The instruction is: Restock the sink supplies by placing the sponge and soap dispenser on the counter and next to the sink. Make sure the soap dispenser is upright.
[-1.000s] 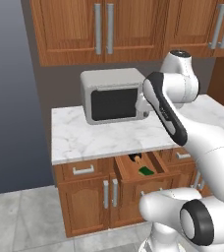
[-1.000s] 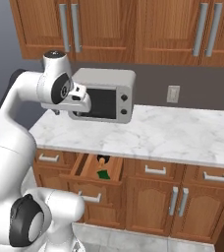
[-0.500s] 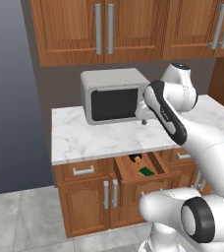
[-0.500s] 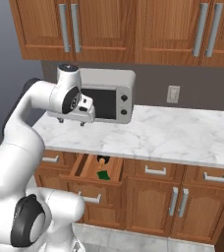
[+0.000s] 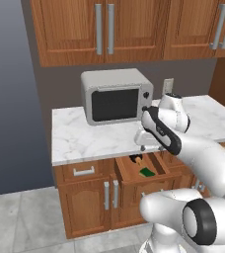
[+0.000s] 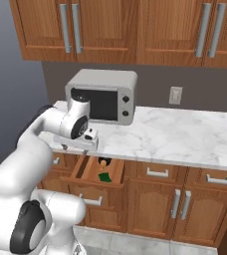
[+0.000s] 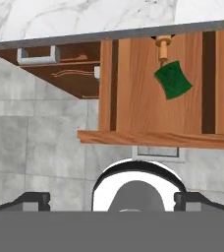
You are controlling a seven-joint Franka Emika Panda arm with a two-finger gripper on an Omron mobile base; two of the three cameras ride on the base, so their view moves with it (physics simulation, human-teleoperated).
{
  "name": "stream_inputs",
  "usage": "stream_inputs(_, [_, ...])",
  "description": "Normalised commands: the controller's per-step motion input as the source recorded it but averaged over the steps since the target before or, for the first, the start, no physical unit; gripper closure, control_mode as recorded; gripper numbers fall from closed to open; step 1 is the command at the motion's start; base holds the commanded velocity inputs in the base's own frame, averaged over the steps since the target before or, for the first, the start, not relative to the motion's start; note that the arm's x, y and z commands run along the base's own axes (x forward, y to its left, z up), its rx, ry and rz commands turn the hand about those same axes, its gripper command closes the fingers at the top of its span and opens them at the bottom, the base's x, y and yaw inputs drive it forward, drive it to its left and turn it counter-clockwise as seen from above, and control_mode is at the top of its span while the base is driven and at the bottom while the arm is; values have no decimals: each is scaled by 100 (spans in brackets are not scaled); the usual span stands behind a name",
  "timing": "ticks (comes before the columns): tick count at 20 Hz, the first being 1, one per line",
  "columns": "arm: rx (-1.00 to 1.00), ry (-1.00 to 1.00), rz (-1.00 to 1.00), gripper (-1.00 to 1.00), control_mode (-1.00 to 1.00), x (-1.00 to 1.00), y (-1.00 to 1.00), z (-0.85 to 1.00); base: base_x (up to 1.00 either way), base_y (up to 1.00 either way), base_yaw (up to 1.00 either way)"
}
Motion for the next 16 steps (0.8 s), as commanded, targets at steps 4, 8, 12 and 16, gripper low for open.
stream_inputs(4, [0, 18, 0, -100, -100, 2, -2, -84, 0, 0, 0])
stream_inputs(8, [2, 13, 0, -100, -100, 11, -5, -66, 0, 0, 0])
stream_inputs(12, [12, 8, 0, -100, -100, 10, -11, -55, 0, 0, 0])
stream_inputs(16, [10, 4, 0, -100, -100, 0, -21, -23, 0, 0, 0])
